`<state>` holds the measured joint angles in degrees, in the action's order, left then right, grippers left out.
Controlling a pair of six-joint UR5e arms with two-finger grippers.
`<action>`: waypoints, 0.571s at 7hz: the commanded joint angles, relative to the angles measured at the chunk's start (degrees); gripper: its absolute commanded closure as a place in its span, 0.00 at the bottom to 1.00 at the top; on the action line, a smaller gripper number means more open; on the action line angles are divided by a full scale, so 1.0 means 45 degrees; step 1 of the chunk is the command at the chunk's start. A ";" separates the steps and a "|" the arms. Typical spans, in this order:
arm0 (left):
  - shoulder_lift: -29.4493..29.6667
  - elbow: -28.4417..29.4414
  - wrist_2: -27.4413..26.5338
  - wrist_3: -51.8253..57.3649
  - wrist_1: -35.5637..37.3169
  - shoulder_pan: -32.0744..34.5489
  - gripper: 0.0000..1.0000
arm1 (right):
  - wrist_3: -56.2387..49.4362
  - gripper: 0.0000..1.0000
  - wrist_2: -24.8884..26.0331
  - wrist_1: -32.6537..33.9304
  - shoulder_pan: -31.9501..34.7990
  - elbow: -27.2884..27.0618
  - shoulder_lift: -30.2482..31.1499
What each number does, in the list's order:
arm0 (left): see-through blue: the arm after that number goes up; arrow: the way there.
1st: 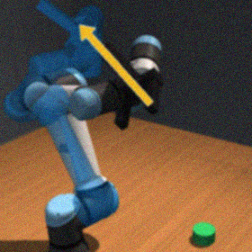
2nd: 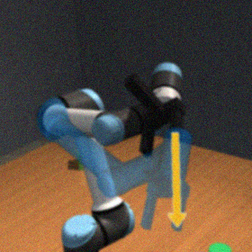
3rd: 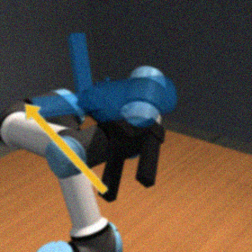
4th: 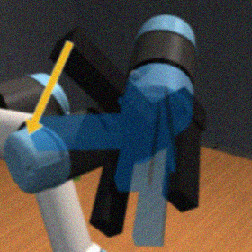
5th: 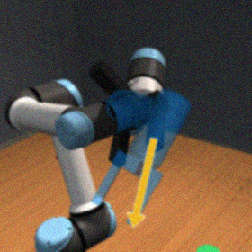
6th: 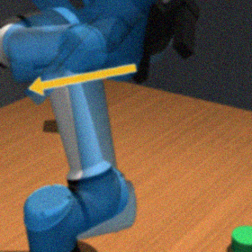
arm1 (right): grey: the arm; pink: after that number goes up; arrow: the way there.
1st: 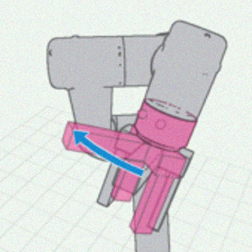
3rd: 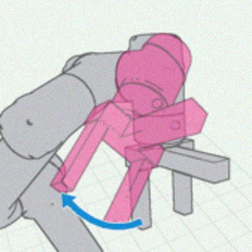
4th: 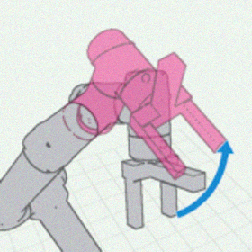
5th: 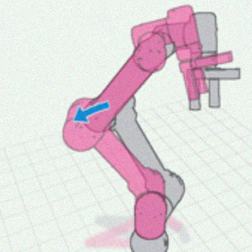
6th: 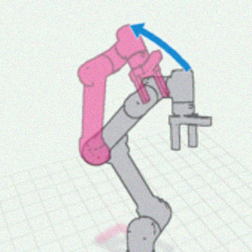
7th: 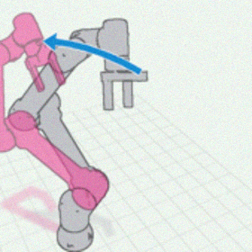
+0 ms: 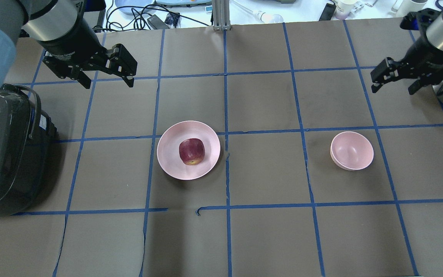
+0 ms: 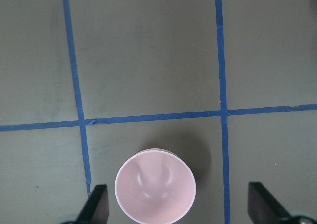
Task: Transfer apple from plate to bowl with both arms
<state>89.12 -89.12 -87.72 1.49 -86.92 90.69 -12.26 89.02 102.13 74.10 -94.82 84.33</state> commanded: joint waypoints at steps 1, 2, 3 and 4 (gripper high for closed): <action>0.0000 0.0000 0.0002 0.0000 0.0000 0.0003 0.00 | 0.1756 0.00 0.0278 -0.0137 0.1319 0.0350 -0.0144; 0.0000 0.0000 0.0002 0.0000 0.0000 0.0022 0.00 | 0.2812 0.00 -0.0283 -0.0388 0.1635 0.0020 0.0028; 0.0000 0.0000 -0.0017 0.0000 0.0000 0.0022 0.00 | 0.2880 0.00 -0.1062 -0.0390 0.2063 -0.0061 0.0475; 0.0000 0.0000 0.0002 0.0000 0.0000 0.0022 0.00 | 0.2862 0.00 -0.1012 -0.0448 0.2222 -0.0062 0.0673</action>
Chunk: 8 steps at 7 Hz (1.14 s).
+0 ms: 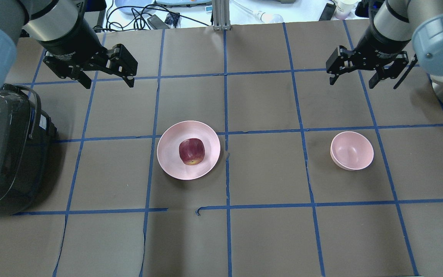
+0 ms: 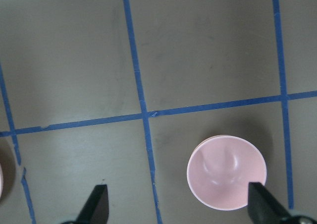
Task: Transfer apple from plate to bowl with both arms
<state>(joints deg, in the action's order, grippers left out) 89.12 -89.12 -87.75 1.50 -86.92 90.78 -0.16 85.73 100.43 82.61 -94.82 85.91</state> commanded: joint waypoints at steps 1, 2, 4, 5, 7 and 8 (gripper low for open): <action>0.0000 0.0000 0.0008 0.0000 0.0000 0.0003 0.00 | 0.0210 0.00 -0.0242 -0.0903 0.0333 0.0035 0.0420; 0.0000 0.0000 0.0028 0.0000 0.0000 0.0003 0.00 | 0.0269 0.00 -0.0242 -0.1124 0.0333 0.0016 0.0691; 0.0000 0.0000 0.0047 0.0000 0.0000 0.0003 0.00 | 0.0328 0.00 -0.0203 -0.1649 0.0392 -0.0023 0.1084; 0.0000 0.0000 0.0047 0.0000 0.0000 0.0003 0.00 | 0.0328 0.00 0.0184 -0.1866 0.0392 -0.0004 0.1123; 0.0000 0.0000 0.0047 0.0000 0.0000 0.0003 0.00 | 0.0775 0.00 0.0266 -0.2317 0.0392 0.0016 0.1436; 0.0000 0.0000 0.0067 0.0000 0.0000 0.0003 0.00 | 0.1048 0.00 0.0305 -0.2279 0.0392 -0.0100 0.1262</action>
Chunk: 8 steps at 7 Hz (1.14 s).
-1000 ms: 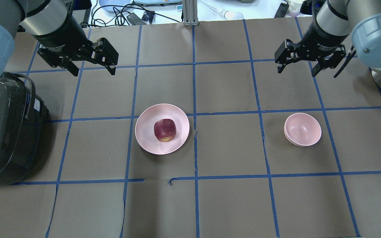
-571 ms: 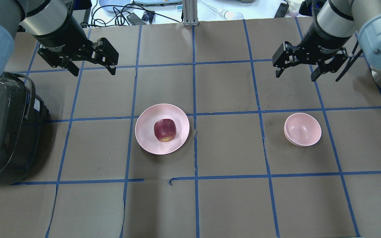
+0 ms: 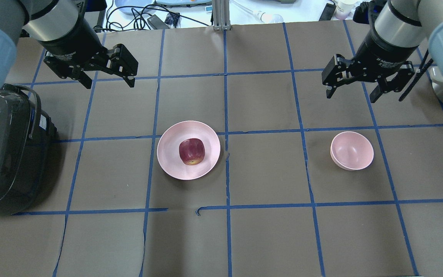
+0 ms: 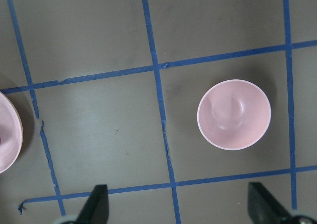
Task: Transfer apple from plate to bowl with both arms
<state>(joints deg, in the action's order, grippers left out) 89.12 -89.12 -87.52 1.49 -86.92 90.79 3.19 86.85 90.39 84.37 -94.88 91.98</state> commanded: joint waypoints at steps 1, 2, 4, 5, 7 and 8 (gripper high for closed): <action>0.0000 0.0000 0.0015 0.0000 0.0000 0.0000 0.00 | 0.0791 0.00 0.0056 -0.0066 0.0001 -0.0088 -0.0069; 0.0000 0.0000 0.0015 0.0000 0.0000 0.0000 0.00 | 0.0835 0.00 0.0037 -0.0066 0.0001 -0.0088 -0.0108; 0.0000 0.0000 0.0034 -0.0019 0.0000 0.0000 0.00 | 0.0874 0.00 0.0036 -0.0105 0.0001 -0.0166 -0.0108; 0.0000 0.0000 0.0015 -0.0019 0.0000 0.0000 0.00 | 0.0893 0.00 0.0056 -0.0144 0.0291 -0.0185 -0.0089; 0.0155 -0.0019 -0.0122 -0.0019 0.0000 0.0039 0.00 | 0.1264 0.00 0.1278 -0.0125 0.1209 -0.0186 -0.0205; 0.0446 -0.0290 -0.0064 -0.0309 0.0039 0.0136 0.00 | 0.1052 0.00 0.1190 0.0069 0.1038 -0.0166 -0.0244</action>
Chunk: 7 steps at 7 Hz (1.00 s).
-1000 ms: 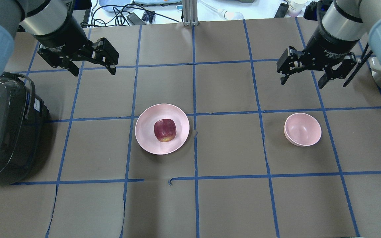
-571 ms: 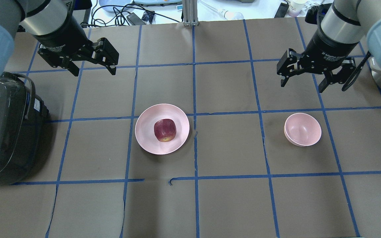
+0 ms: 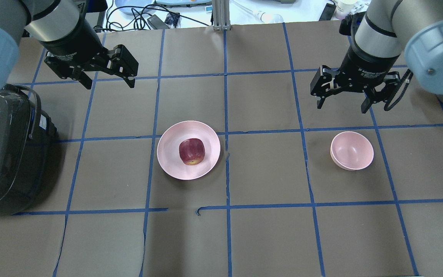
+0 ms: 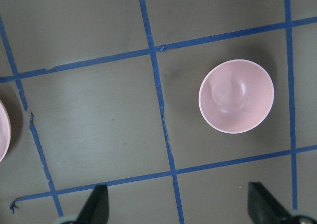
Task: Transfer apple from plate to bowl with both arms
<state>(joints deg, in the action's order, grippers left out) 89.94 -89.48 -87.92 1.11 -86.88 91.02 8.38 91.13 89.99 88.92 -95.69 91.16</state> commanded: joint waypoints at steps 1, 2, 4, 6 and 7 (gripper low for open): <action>0.0481 -0.0735 0.0064 -0.0285 0.0338 0.0491 0.00 | -0.0896 0.00 0.0218 0.0371 -0.0247 0.0034 -0.0178; 0.0831 -0.1379 0.0083 -0.1523 0.1231 0.0998 0.00 | -0.2664 0.00 0.0218 0.0431 -0.1274 -0.0004 -0.0237; 0.1787 -0.2727 0.0064 -0.3484 0.3044 0.2033 0.00 | -0.3169 0.00 0.0237 0.0452 -0.3483 -0.0044 -0.1034; 0.3113 -0.3647 0.0103 -0.5205 0.5350 0.2544 0.00 | -0.3150 0.00 0.0412 0.1363 -0.3959 -0.0140 -0.2437; 0.3641 -0.3844 0.0065 -0.5266 0.5999 0.2855 0.00 | -0.3092 0.00 0.0490 0.2008 -0.4173 -0.0663 -0.2716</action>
<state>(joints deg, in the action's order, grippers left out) 103.11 -105.16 -87.51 -21.13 -64.53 102.18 -5.66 92.87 95.76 71.42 -96.76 81.44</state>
